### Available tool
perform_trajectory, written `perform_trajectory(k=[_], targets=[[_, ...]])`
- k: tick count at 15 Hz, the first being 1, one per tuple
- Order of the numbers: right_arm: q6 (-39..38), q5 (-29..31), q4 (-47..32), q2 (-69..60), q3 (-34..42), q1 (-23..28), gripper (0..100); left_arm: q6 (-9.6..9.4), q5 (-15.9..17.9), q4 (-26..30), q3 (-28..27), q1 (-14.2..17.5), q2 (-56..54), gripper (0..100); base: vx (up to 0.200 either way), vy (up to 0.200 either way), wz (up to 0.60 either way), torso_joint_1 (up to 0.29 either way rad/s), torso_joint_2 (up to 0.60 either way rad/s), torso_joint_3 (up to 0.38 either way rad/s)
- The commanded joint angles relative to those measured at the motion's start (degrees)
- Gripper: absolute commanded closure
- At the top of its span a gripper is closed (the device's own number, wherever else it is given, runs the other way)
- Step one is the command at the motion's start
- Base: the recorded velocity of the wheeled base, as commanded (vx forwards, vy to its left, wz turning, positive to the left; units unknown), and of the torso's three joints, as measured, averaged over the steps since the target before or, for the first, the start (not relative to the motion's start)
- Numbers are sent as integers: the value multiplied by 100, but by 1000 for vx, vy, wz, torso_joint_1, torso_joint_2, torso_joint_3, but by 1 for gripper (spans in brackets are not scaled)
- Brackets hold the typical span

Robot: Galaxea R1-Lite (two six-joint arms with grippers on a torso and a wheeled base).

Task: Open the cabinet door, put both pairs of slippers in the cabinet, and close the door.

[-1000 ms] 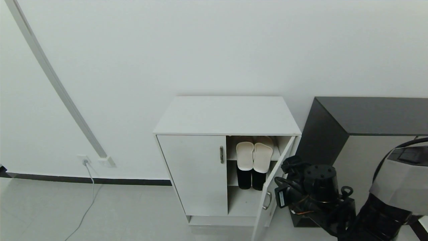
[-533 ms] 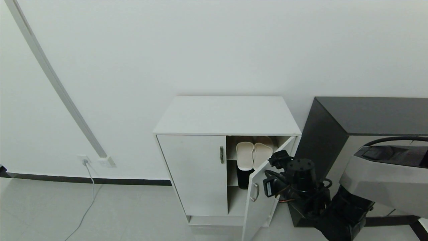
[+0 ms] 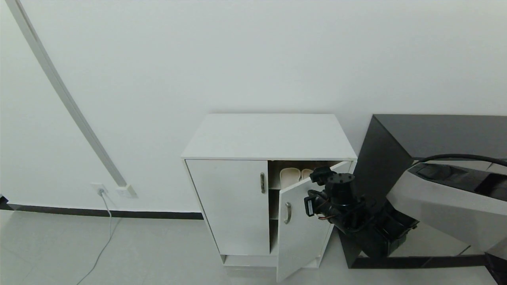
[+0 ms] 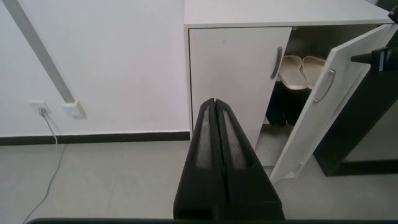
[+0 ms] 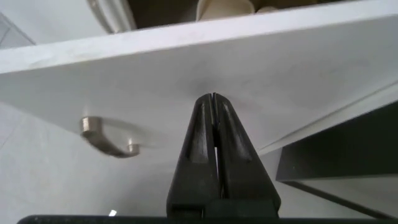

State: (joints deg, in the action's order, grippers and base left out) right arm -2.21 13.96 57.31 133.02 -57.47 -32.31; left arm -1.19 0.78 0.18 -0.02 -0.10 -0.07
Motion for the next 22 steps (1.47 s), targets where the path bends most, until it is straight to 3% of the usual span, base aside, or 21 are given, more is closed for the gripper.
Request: perform_trajectory(k=[1,22], targets=[[1,-7,-132,119,-371,66,100,-4,1,-1,2,1,7,100,0,0,0,0,0,0],[1,-16,-1459,532,-2049,400,100,-4,1,-1,-6,1,7,100,0,0,0,0,0,0]])
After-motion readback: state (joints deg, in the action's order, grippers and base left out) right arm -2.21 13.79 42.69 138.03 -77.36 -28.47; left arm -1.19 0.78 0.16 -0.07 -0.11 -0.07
